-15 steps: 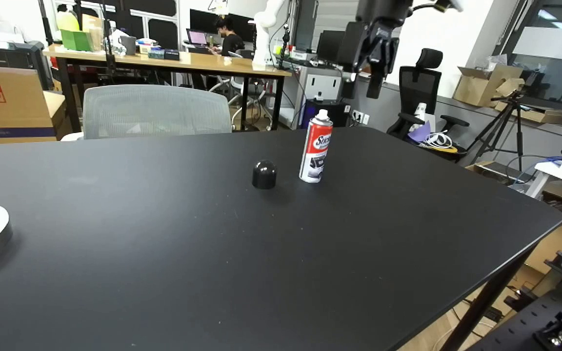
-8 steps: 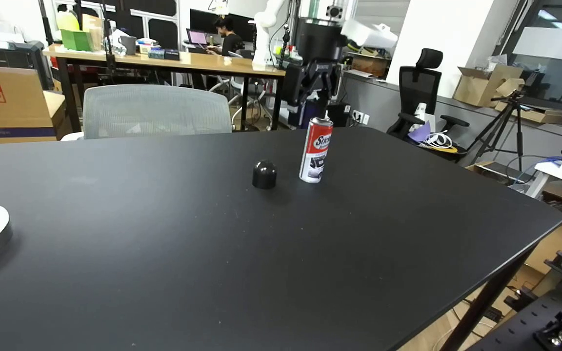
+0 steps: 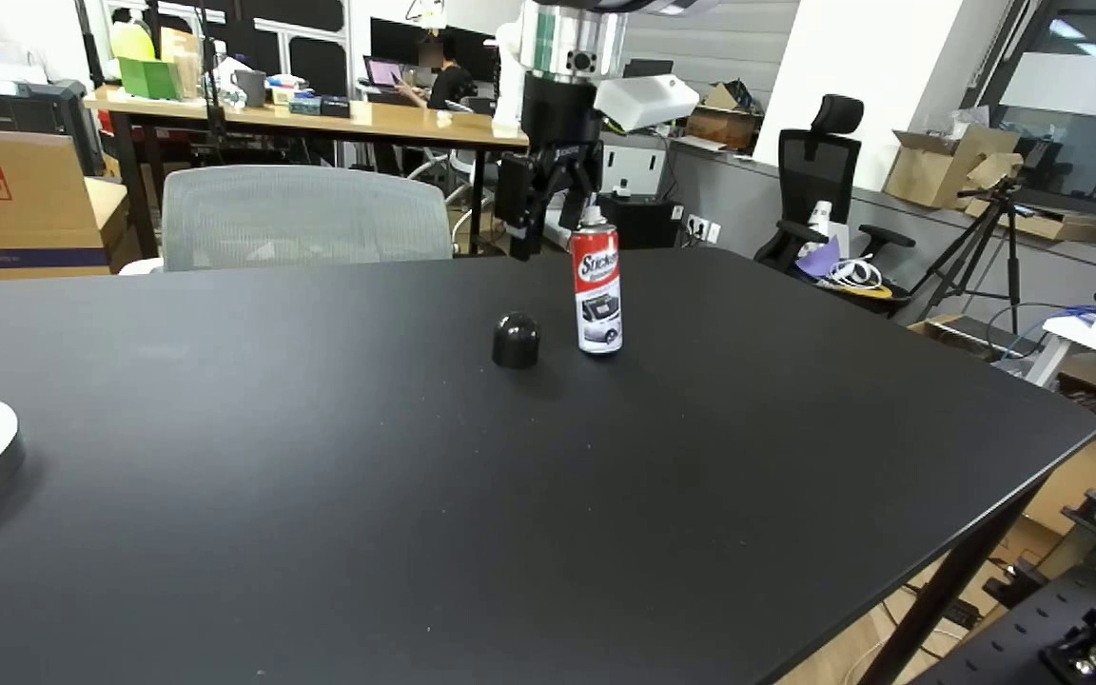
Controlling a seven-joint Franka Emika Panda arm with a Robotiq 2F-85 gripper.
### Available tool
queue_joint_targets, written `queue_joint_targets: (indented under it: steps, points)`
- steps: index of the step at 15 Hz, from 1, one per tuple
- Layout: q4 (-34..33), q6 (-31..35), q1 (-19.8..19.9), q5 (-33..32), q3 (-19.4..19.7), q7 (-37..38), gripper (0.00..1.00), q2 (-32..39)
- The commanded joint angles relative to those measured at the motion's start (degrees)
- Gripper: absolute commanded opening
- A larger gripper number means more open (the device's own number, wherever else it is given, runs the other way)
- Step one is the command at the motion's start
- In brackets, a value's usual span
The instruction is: Pick up the lid and put it on the spray can
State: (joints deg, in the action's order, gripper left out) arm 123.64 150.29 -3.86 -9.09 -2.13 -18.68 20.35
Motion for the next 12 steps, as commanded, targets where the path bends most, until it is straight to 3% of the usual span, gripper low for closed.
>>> queue_joint_targets:
  steps: [1, 8, 12]
  points:
    - [-1.2, -0.5, 0.0, -1.2, -0.7, 1.8, 1.00, 0.1]
    - [0.2, 1.1, -0.4, -1.6, 0.0, 5.4, 1.00, -3.1]
    - [-0.5, -1.2, 0.4, -0.2, -1.3, 3.0, 1.00, -3.0]
